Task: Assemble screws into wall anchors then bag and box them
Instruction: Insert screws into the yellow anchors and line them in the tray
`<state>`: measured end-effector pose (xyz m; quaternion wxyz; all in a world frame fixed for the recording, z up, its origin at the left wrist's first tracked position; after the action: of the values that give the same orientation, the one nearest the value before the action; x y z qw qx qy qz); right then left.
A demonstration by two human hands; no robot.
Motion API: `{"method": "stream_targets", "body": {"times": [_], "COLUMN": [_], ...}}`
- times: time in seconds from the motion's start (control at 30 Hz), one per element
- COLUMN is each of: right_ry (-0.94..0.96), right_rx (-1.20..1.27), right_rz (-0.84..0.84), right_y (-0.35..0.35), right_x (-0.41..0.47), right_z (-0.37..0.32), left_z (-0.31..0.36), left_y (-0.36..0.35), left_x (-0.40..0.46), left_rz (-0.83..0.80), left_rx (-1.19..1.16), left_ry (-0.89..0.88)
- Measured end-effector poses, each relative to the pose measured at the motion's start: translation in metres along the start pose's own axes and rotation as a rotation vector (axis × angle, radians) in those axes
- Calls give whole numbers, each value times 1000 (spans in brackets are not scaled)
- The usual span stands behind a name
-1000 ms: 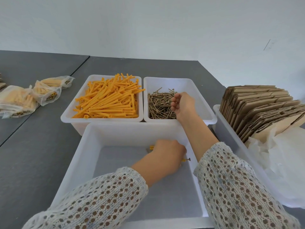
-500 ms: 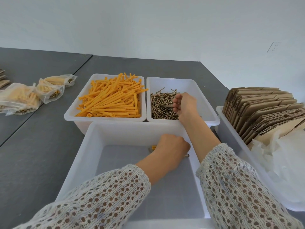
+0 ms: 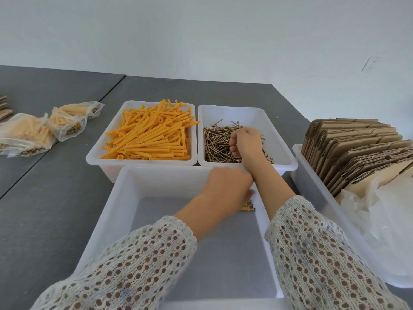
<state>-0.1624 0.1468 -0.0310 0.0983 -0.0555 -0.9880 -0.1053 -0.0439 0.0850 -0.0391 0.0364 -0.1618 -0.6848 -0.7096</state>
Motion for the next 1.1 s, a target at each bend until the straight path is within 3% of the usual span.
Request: {"method": "stream_targets", "body": {"times": [0.2,0.33,0.43,0.7,0.97,1.1], "right_ry": [200,250,220,212,256,287], "right_rx": [-468,-769,-831,-770,-724,-682], "right_rz": [-210,-464,-512,-469,-326,-209], "right_y": [-6,-18,-20,-18,-15,-12], "right_x": [-2,-8,-7,-9,-10,-13], "right_z": [-1,2,4,2,-2,-7], "left_z": [-56,-86,-103,-110,-112,-113], "left_y": [38,43,36,20,13,12], "left_x": [4,7,9,9,12,11], "left_rz": [300,374,306,41,-12,107], "left_rx": [-166,-183,-112,49,-56,-87], "left_ry": [231,367,473,625,594,584]}}
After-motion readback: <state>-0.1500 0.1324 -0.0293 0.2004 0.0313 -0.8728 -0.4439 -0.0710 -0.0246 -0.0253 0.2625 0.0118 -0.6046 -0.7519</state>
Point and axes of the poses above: each hand's wrist, its own x-axis towards the middle knuckle, its own y-axis out of the back of the hand, z = x × y, the point moved 2 cm from there along x, towards the middle knuckle, and after that the axes turned 13 degrees about y, right-handed, at the moved point
